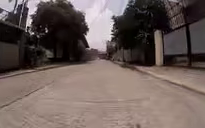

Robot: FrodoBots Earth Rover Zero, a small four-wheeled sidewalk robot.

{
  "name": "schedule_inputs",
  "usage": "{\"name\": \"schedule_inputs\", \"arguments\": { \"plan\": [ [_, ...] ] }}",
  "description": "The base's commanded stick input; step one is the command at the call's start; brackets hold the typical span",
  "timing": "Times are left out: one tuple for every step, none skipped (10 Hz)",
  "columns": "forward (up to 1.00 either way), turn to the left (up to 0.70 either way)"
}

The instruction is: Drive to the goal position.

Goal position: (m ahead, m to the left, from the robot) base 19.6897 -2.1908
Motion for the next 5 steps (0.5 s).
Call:
{"name": "schedule_inputs", "arguments": {
  "plan": [
    [1.00,0.00],
    [1.00,0.00],
    [1.00,0.00],
    [1.00,0.00],
    [1.00,0.00]
  ]
}}
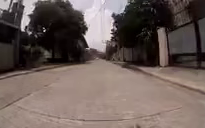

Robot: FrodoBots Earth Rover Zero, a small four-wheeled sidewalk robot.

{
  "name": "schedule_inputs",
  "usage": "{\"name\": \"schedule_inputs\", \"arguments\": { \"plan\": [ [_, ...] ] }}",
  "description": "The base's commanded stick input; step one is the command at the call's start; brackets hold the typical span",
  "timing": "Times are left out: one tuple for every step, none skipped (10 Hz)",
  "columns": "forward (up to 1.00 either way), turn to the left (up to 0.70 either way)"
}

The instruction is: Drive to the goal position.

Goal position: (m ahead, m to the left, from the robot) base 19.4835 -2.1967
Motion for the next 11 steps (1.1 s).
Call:
{"name": "schedule_inputs", "arguments": {
  "plan": [
    [1.00,0.00],
    [1.00,0.00],
    [1.00,0.00],
    [1.00,0.00],
    [1.00,0.00],
    [1.00,0.00],
    [1.00,0.00],
    [1.00,0.00],
    [1.00,0.00],
    [1.00,0.00],
    [1.00,-0.17]
  ]
}}
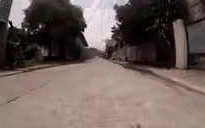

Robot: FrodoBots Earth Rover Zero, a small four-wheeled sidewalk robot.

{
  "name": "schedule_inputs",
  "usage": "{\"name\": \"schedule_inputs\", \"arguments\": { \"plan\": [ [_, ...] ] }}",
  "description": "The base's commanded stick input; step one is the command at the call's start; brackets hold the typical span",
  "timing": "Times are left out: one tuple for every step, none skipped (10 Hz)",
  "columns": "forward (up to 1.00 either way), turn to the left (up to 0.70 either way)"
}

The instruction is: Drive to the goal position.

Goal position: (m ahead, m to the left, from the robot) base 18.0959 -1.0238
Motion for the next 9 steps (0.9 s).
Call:
{"name": "schedule_inputs", "arguments": {
  "plan": [
    [1.00,-0.40],
    [1.00,-0.29],
    [1.00,-0.07],
    [1.00,0.00],
    [1.00,0.00],
    [1.00,0.00],
    [1.00,0.00],
    [1.00,0.00],
    [1.00,0.00]
  ]
}}
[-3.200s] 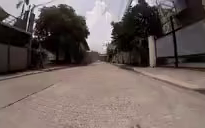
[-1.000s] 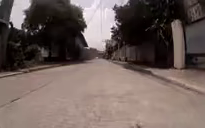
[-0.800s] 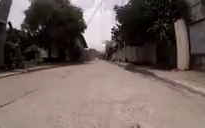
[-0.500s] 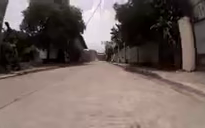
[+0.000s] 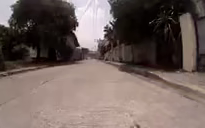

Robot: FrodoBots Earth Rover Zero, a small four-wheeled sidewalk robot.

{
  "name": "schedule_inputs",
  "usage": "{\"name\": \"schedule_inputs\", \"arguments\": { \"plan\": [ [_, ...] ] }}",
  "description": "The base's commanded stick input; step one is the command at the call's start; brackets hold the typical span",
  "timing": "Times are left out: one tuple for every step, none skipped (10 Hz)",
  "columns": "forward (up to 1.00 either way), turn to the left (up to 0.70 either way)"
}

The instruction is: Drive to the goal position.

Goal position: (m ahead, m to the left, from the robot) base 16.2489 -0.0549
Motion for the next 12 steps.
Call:
{"name": "schedule_inputs", "arguments": {
  "plan": [
    [1.00,0.00],
    [1.00,0.00],
    [1.00,0.00],
    [1.00,0.00],
    [1.00,0.00],
    [1.00,0.00],
    [1.00,0.00],
    [1.00,0.00],
    [1.00,0.00],
    [1.00,0.00],
    [1.00,0.00],
    [1.00,0.00]
  ]
}}
